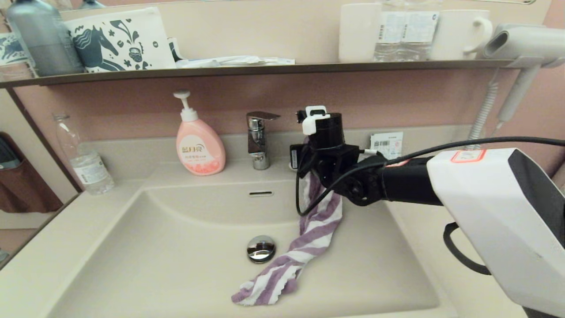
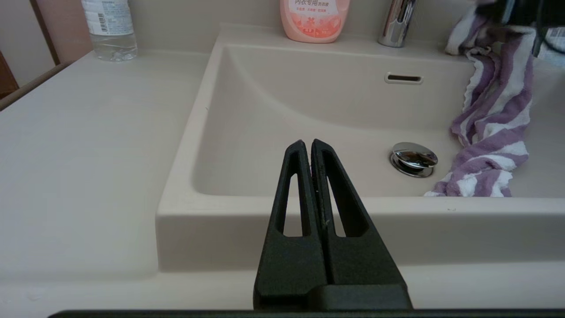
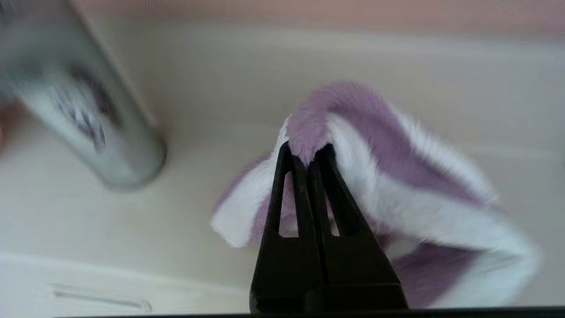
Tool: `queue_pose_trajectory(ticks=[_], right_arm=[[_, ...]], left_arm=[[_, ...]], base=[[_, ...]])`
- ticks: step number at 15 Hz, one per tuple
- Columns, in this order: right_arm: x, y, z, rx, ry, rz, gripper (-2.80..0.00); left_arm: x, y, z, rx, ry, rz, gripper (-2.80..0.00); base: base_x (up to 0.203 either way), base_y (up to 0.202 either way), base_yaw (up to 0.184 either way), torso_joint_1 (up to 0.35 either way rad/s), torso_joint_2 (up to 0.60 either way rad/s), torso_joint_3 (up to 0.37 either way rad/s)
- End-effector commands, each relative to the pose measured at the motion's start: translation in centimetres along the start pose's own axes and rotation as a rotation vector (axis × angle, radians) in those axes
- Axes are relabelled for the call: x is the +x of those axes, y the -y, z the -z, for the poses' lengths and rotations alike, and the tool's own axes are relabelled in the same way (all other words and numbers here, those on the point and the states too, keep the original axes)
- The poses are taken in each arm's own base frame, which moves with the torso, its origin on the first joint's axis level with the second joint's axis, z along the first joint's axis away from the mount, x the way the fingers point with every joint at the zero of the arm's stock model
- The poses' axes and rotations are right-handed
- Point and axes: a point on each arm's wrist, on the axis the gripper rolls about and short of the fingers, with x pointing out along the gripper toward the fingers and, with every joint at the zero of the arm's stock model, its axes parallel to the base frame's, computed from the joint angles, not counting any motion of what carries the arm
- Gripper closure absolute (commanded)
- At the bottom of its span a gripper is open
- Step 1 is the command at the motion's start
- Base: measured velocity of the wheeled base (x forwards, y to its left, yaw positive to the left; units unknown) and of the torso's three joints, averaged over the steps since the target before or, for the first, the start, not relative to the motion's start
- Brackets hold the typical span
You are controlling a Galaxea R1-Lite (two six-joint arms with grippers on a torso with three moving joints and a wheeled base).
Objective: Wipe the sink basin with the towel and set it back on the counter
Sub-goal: Wipe the sink
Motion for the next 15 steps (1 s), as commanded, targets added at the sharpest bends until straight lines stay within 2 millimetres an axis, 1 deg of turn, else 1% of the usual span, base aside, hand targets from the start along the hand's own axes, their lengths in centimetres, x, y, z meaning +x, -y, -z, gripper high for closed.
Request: queue_pose_trajectory(ticks=[1,2,5,8,10,11,12,15], right_arm=[[0.6,-0.7,2.0,-0.022,-0.04,-0.002,0.0],[0.6,-0.9,2.5,-0.033,-0.058,-0.003,0.0],[0.8,-1.8,4.9,-0.107,-0.111,0.015,0.0],[0.1,-3.1,5.3,-0.152,-0.118,-0.016,0.0],[0.6,-3.0,6.2,-0.189,-0.126,-0.001,0.0],[0.9,-2.5,6.0,-0.188,-0.124,0.026,0.0],[1.2,-1.5,5.6,-0.181,-0.119,0.054,0.0],[1.5,1.9,3.5,-0.161,-0.107,0.129,0.0]], left_arm=[[0.0,0.0,0.0,-0.001,0.001,-0.001,0.0],[0.0,0.0,0.0,-0.001,0.001,-0.001,0.0],[0.0,0.0,0.0,-0.001,0.001,-0.001,0.0],[0.0,0.0,0.0,-0.001,0.001,-0.001,0.0],[0.0,0.0,0.0,-0.001,0.001,-0.001,0.0],[0.0,0.0,0.0,-0.001,0.001,-0.001,0.0],[0.0,0.0,0.0,0.0,0.001,-0.001,0.0],[0.0,0.0,0.0,-0.001,0.001,-0.001,0.0]], base=[[0.0,0.0,0.0,0.0,0.0,0.0],[0.0,0.0,0.0,0.0,0.0,0.0],[0.0,0.0,0.0,0.0,0.0,0.0],[0.0,0.0,0.0,0.0,0.0,0.0],[0.0,0.0,0.0,0.0,0.0,0.0],[0.0,0.0,0.0,0.0,0.0,0.0],[0.0,0.0,0.0,0.0,0.0,0.0],[0.0,0.0,0.0,0.0,0.0,0.0]])
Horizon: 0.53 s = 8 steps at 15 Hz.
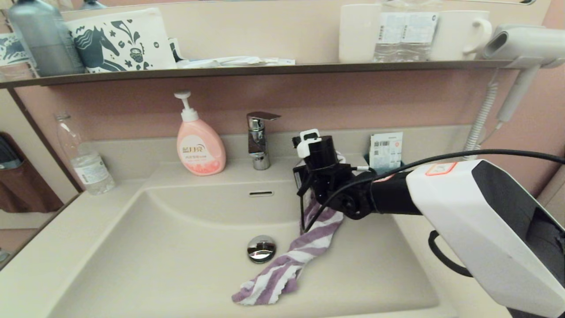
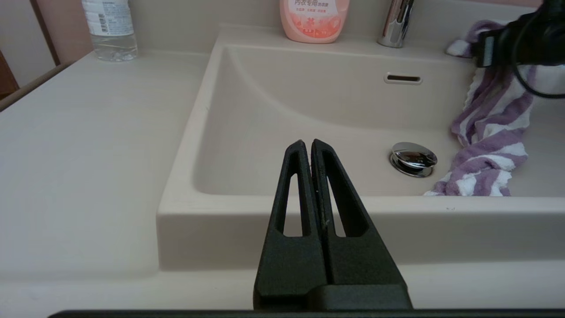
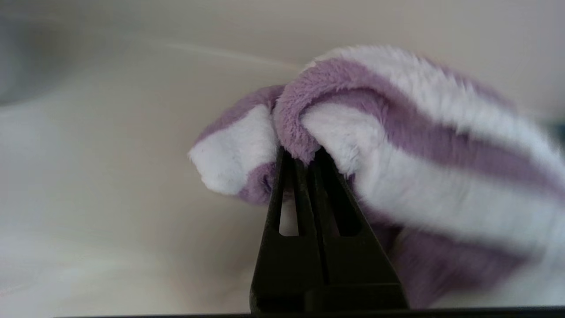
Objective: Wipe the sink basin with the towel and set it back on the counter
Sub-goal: Wipe the sink
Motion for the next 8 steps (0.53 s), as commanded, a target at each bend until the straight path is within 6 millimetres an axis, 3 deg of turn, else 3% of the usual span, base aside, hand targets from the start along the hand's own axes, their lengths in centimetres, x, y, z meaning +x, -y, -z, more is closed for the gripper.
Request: queue_pose_trajectory(ticks=[1,8], right_arm=[[-0.3,2.2,-1.0,0.015,0.005,0.037,0.0],[-1.1,9.6,0.8,0.007,-0.118,0.162,0.0]], left_arm=[[0.0,0.0,0.0,0.0,0.001,-0.001,0.0],[0.0,0.0,0.0,-0.001,0.001,-0.001,0.0]], base=[[0.0,0.0,0.0,0.0,0.0,0.0],[0.0,0.0,0.0,0.0,0.0,0.0]])
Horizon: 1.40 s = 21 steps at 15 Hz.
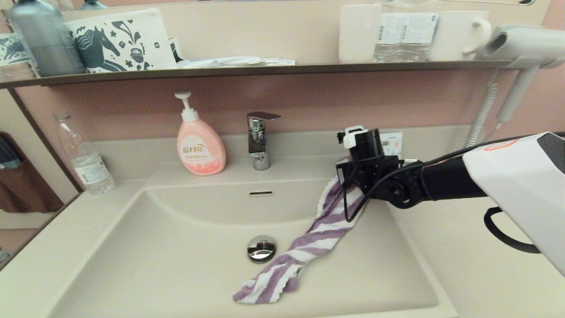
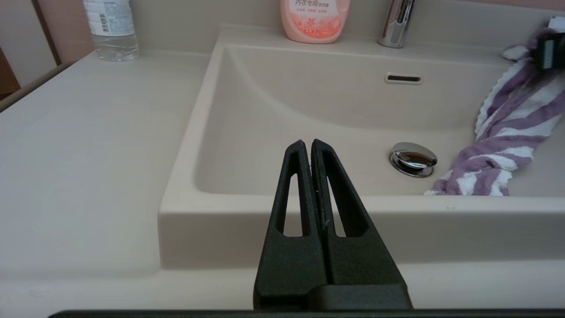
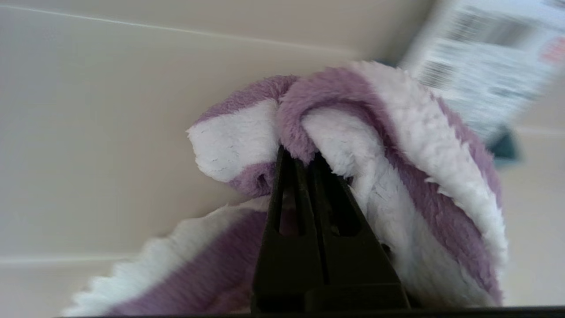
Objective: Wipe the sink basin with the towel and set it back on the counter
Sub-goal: Wipe the sink
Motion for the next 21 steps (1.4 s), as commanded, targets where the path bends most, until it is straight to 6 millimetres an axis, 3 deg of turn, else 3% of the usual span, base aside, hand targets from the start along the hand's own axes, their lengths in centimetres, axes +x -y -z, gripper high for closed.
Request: queue_pose_trajectory(ticks=[1,7,11,18,21], right_arm=[[-0.5,1.1,-0.5,0.01,0.004,0.016,0.0],[-0.7,-1.0,-2.6,0.03,0.079,-0.024,0.0],[-0.8,-4.6,-4.0,-0.001,0.114,-0.081,0.0],[-4.3,-14.5,0.7,-0.185,0.066,-0.281,0.0],[-4.8,-15.9,1.4,-0.254,0.079,-0.331,0.0]], left_arm=[[0.0,0.0,0.0,-0.001,0.001,-0.001,0.0],[0.0,0.0,0.0,-0.001,0.001,-0.001,0.0],[0.0,0.0,0.0,-0.001,0.001,-0.001,0.0],[0.0,0.0,0.0,-0.001,0.001,-0.001,0.0],[0.0,0.0,0.0,-0.001,0.001,-0.001,0.0]], base=[[0.0,0.0,0.0,0.0,0.0,0.0],[0.0,0.0,0.0,0.0,0.0,0.0],[0.0,0.0,0.0,0.0,0.0,0.0],[0.0,0.0,0.0,0.0,0.0,0.0],[0.0,0.0,0.0,0.0,0.0,0.0]])
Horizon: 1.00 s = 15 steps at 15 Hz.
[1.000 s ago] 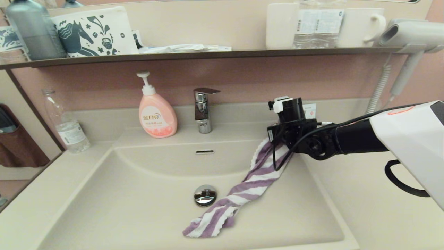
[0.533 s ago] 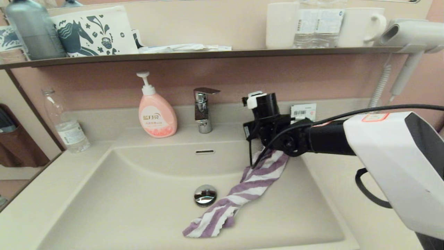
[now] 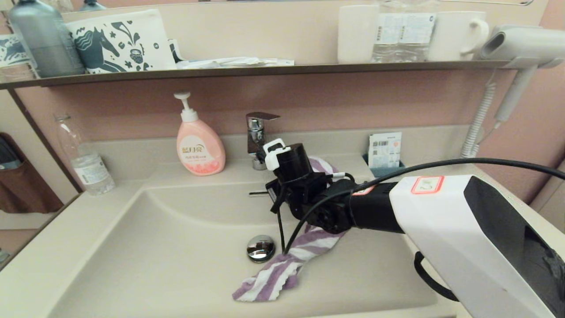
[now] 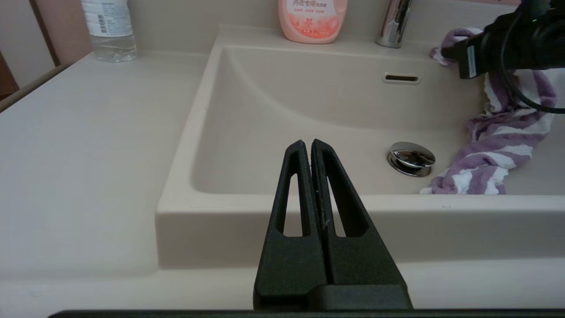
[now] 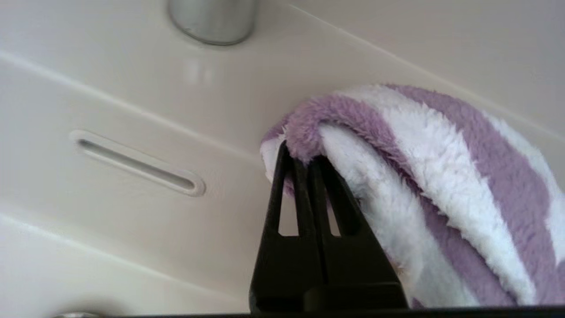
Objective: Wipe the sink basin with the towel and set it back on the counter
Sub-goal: Wipe the sink
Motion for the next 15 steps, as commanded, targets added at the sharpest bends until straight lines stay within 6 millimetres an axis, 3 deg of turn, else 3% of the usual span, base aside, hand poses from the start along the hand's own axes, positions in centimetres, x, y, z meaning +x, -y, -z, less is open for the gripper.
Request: queue_pose_trajectory(ticks=[1,3,7,10,15], right_arm=[[0.7,-0.6,1.0,-0.017,-0.025,-0.005,0.0],[1.3,1.1,1.0,0.003,-0.03,0.03,0.0],[2.6,6.7,0.9,0.06,-0.048,0.14,0.0],[1.6,9.0,0.1,0.128,-0.044,0.185,0.0],[1.4,13.3,1.2,0.151,-0.098,0.266,0.0]], left_arm=[[0.0,0.0,0.0,-0.001,0.001,-0.001,0.0],[0.0,0.0,0.0,0.0,0.001,-0.001,0.0],[0.0,0.0,0.0,-0.001,0.001,-0.001,0.0],[0.0,0.0,0.0,0.0,0.001,-0.001,0.0],[0.0,0.0,0.0,-0.001,0.001,-0.001,0.0]], base=[[0.0,0.0,0.0,0.0,0.0,0.0],[0.0,0.0,0.0,0.0,0.0,0.0],[0.0,0.0,0.0,0.0,0.0,0.0],[0.0,0.0,0.0,0.0,0.0,0.0],[0.0,0.0,0.0,0.0,0.0,0.0]])
